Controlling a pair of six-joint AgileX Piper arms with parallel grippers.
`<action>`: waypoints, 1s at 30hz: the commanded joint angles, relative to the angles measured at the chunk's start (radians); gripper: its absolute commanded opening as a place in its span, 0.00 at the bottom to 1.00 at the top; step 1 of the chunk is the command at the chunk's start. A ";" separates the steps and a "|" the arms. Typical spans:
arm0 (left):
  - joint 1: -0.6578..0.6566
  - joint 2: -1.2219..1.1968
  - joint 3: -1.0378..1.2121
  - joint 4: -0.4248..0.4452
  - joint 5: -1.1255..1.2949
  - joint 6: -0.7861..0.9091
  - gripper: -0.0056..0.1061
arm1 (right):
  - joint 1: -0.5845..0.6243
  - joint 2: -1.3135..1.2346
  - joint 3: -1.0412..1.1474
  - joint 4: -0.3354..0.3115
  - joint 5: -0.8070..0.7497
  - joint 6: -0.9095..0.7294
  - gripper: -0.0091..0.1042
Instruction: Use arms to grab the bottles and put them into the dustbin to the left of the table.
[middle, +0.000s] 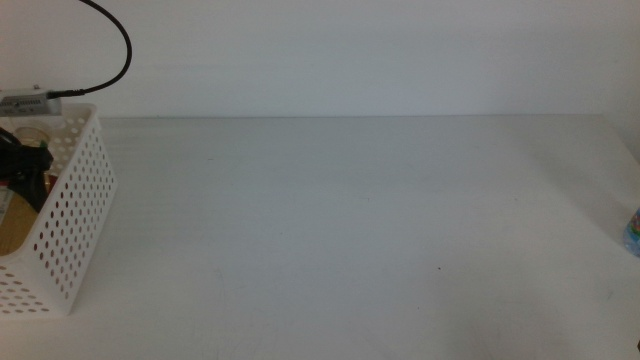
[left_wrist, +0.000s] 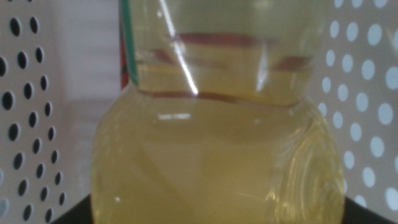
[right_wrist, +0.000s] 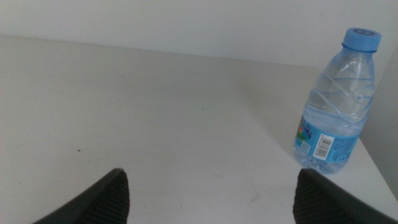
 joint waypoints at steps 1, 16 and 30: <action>-0.001 -0.064 -0.032 -0.033 0.090 -0.004 0.17 | -0.005 -0.027 -0.008 -0.006 -0.073 -0.013 0.76; -0.013 -0.125 -0.037 -0.036 0.090 -0.048 0.86 | -0.005 -0.027 -0.008 -0.006 -0.073 -0.013 0.76; -0.135 -0.445 -0.019 -0.152 -0.002 0.020 0.86 | -0.005 -0.027 -0.008 -0.006 -0.073 -0.013 0.76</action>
